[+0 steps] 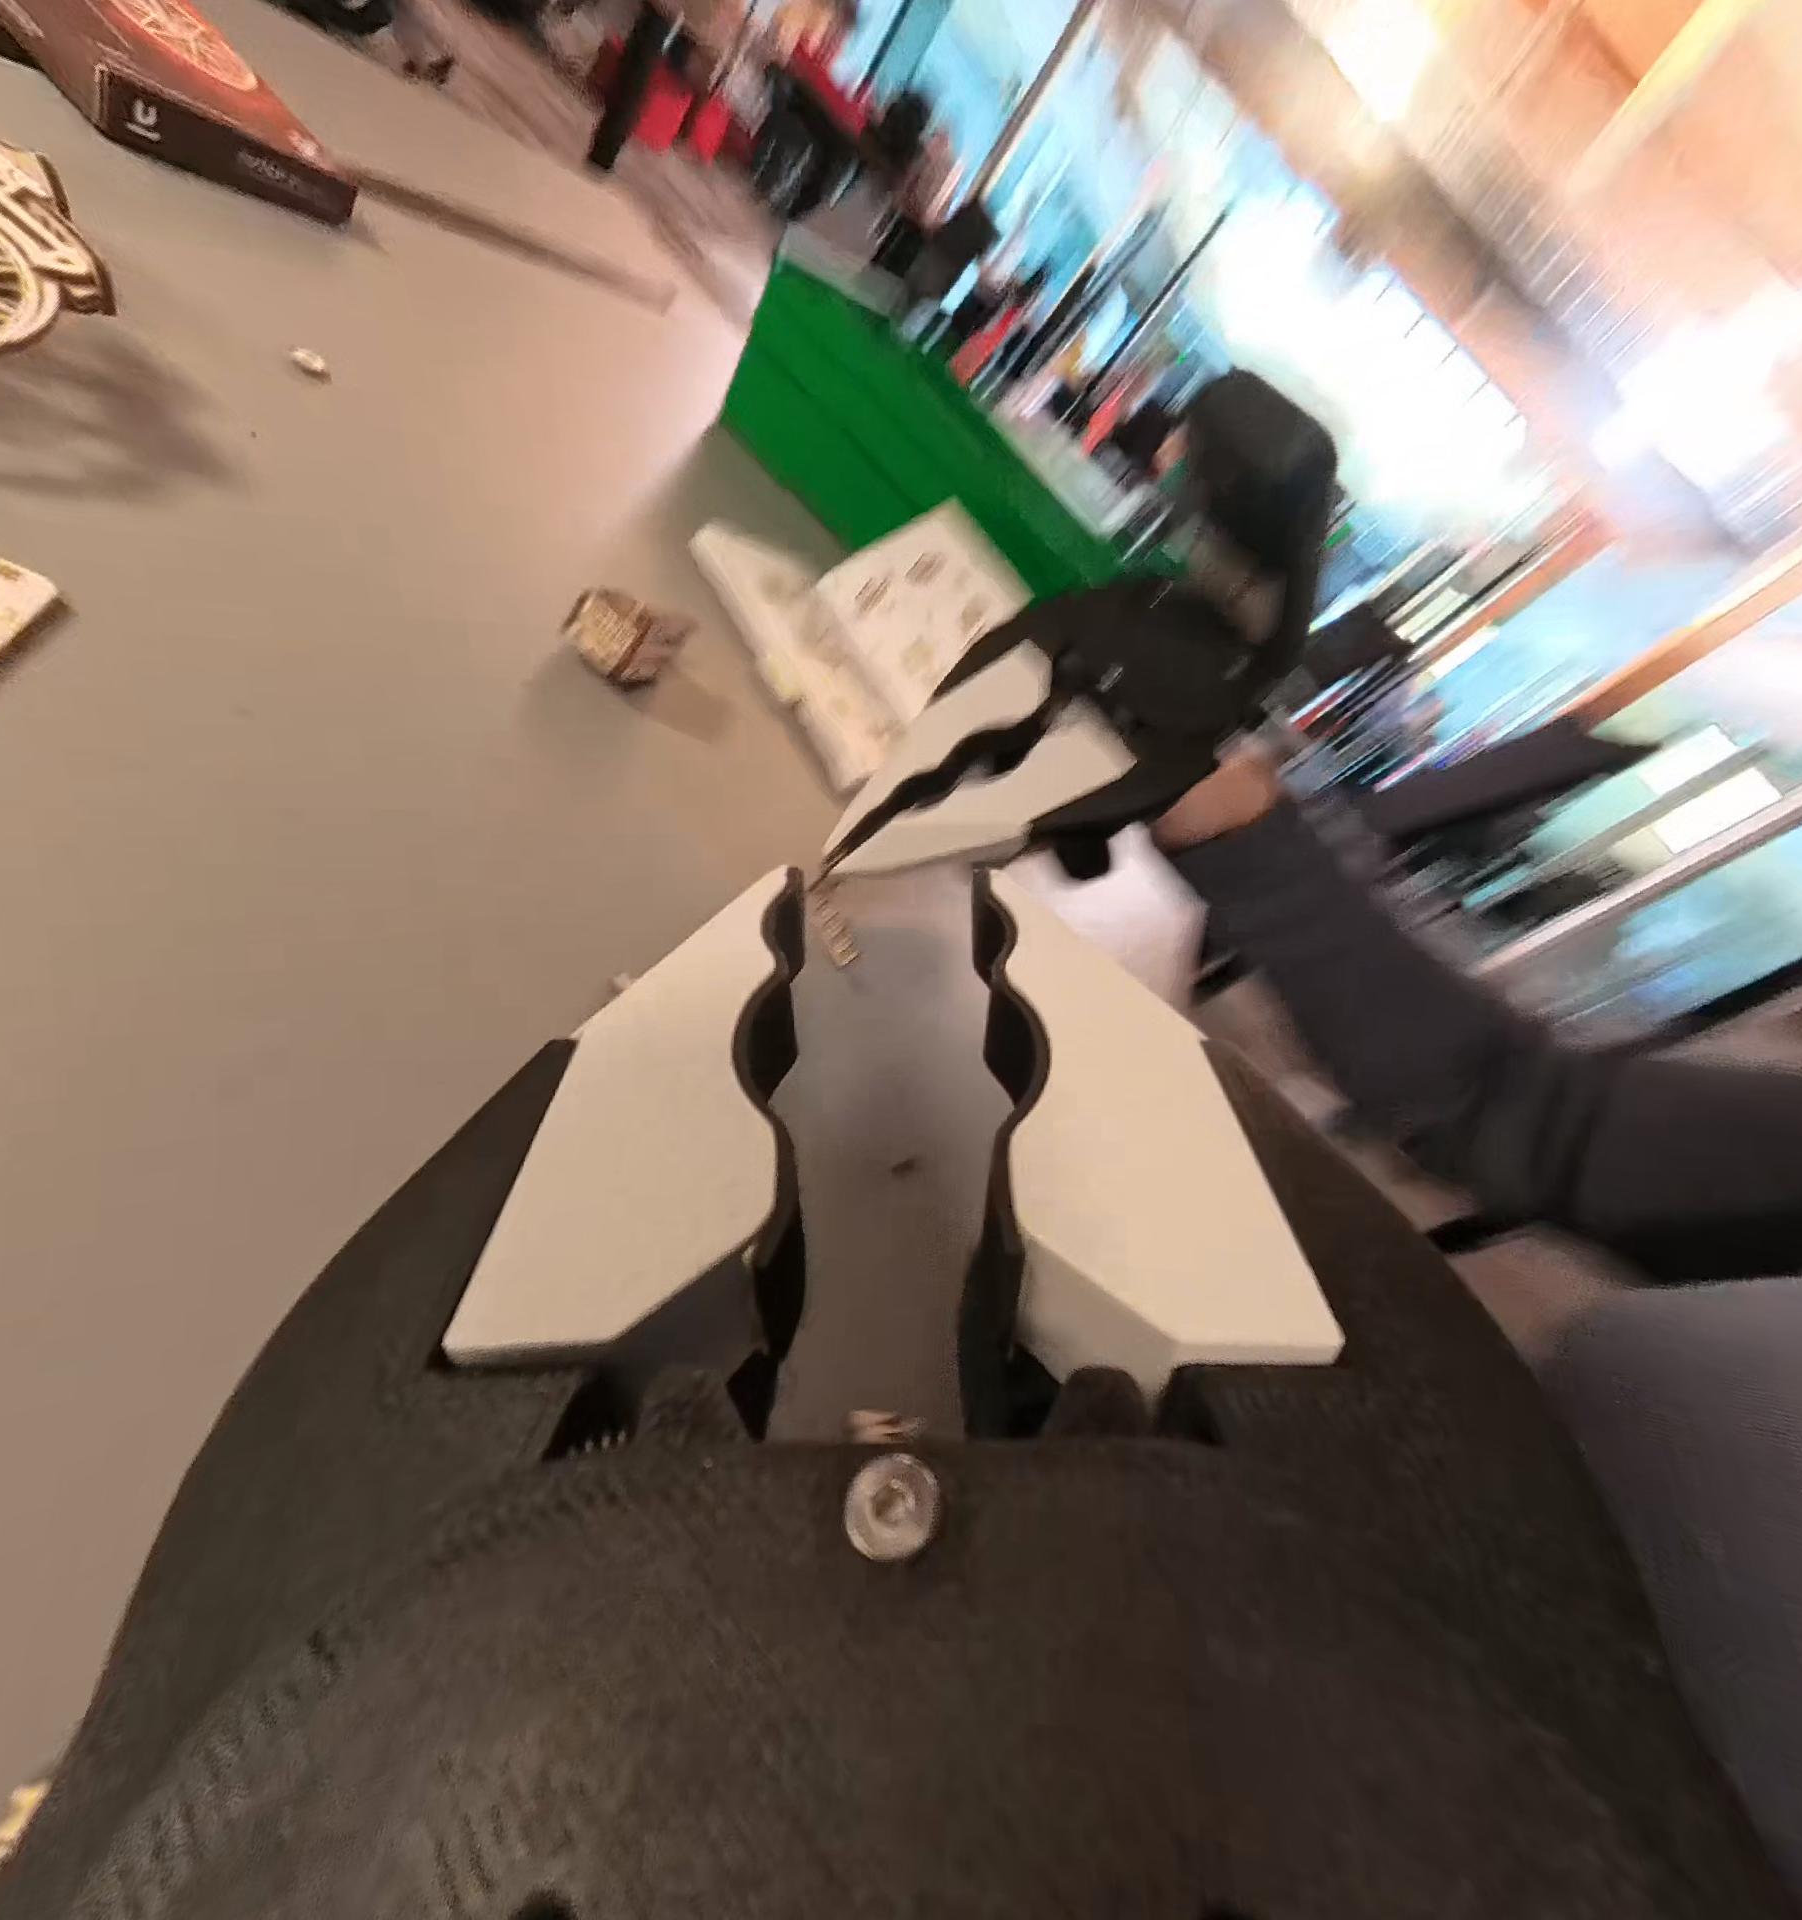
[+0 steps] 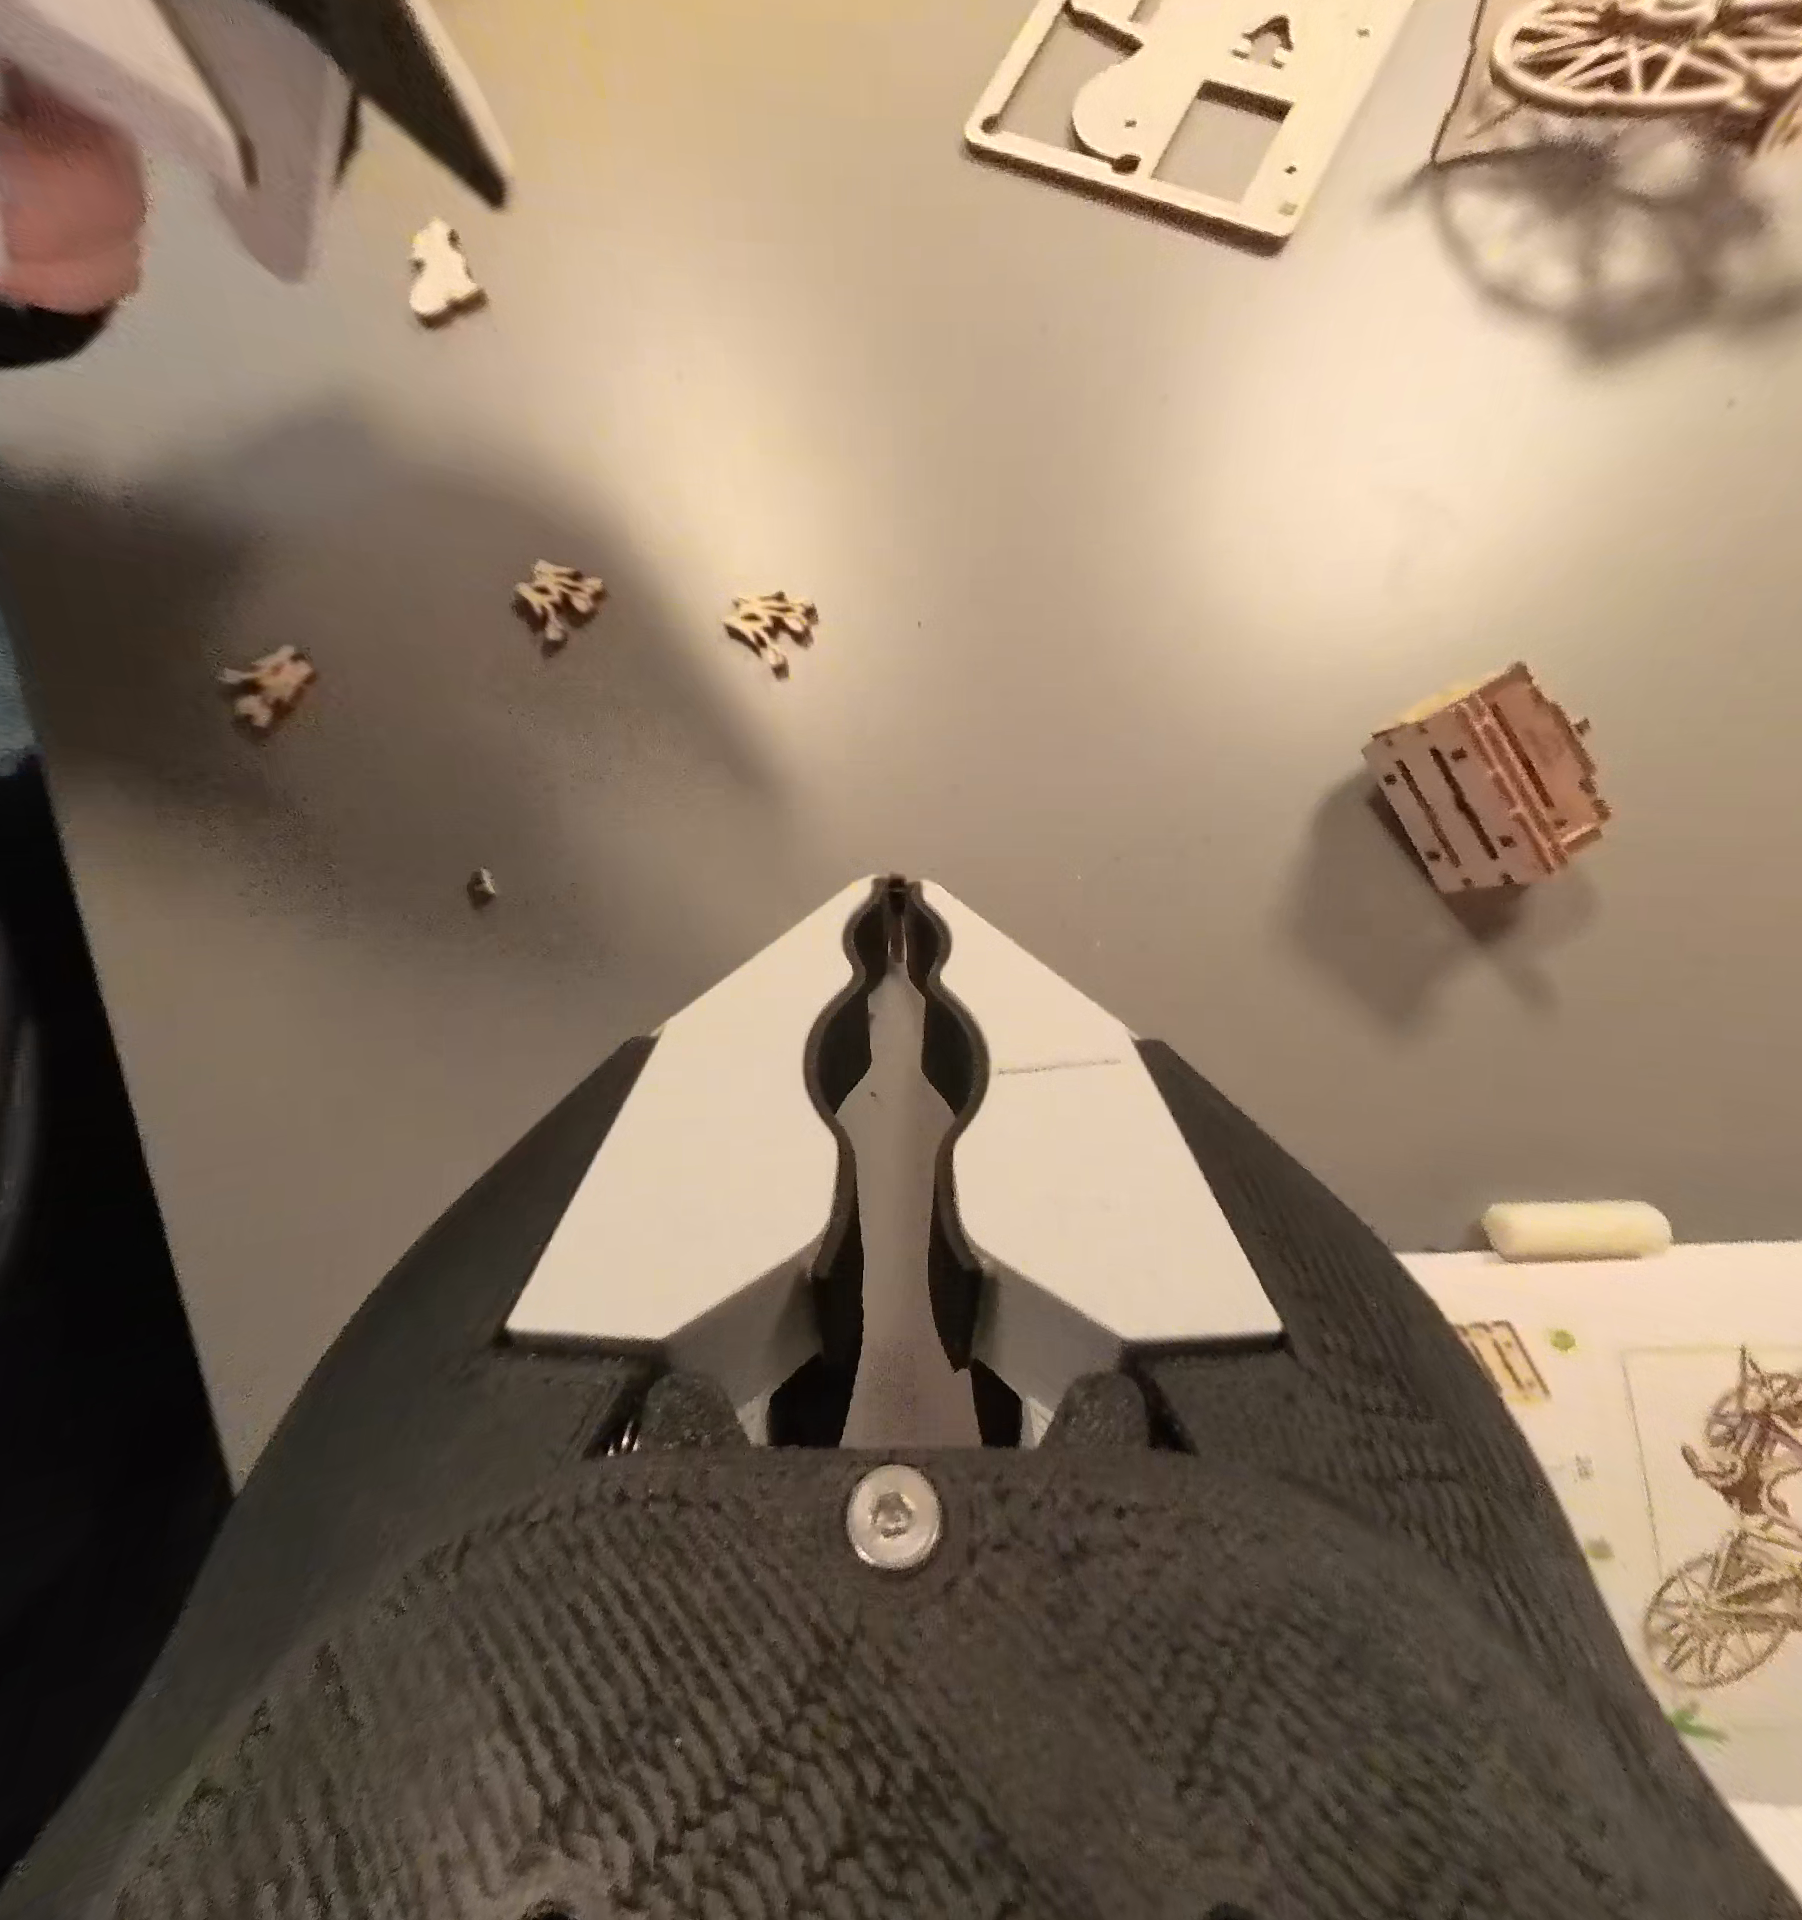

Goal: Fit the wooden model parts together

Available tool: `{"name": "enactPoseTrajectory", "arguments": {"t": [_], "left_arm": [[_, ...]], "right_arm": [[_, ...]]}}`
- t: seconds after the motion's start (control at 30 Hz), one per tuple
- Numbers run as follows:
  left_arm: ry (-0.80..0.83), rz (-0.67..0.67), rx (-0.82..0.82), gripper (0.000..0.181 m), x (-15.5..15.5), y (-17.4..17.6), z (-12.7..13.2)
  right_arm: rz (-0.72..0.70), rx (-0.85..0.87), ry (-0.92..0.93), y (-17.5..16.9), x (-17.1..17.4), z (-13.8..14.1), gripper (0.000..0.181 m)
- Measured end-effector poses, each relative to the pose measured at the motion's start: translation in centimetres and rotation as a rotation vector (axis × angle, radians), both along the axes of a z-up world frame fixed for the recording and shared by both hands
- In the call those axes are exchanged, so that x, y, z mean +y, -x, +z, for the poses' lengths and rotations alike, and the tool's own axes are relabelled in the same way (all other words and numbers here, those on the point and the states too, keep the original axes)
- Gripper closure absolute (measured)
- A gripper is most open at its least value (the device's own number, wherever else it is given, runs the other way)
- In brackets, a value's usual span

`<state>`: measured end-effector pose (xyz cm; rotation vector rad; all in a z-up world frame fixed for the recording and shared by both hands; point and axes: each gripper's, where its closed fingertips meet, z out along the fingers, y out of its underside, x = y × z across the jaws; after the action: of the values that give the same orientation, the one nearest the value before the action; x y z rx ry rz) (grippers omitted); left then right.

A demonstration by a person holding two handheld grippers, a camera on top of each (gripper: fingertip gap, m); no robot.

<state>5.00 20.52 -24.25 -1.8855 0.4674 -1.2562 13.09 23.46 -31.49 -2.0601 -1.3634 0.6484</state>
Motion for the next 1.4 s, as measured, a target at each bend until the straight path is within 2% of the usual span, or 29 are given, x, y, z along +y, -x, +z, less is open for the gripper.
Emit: {"name": "enactPoseTrajectory", "arguments": {"t": [0.17, 0.3, 0.4, 0.53, 0.63, 0.73, 1.4], "left_arm": [[-0.134, -0.083, 0.316, 0.149, -1.1, -5.1, -2.9], [-0.23, -0.14, 0.573, 0.135, -0.9, -8.6, -5.6], [-0.217, -0.169, 0.703, 0.134, -0.5, -9.2, -7.9], [-0.202, -0.148, 0.793, 0.148, 0.4, -8.8, -9.4], [-0.212, -0.149, 0.816, 0.157, 0.8, -8.9, -9.5], [-0.237, -0.152, 0.84, 0.176, 0.9, -8.9, -9.6], [-0.231, -0.115, 0.813, 0.179, 1.1, -8.6, -9.6]], "right_arm": [[-0.047, -0.015, -0.017, 0.0, 0.0, -0.5, 0.181], [-0.061, -0.017, -0.029, 0.0, 0.0, -0.5, 0.181], [-0.069, -0.004, -0.041, 0.0, 0.0, -0.5, 0.181], [-0.071, 0.005, -0.057, 0.0, 0.0, -0.5, 0.181], [-0.071, 0.009, -0.052, 0.0, 0.0, -0.5, 0.181], [-0.072, 0.006, -0.054, 0.0, 0.0, -0.5, 0.181], [-0.166, 0.101, -0.043, 0.0, 0.0, -0.6, 0.18]]}}
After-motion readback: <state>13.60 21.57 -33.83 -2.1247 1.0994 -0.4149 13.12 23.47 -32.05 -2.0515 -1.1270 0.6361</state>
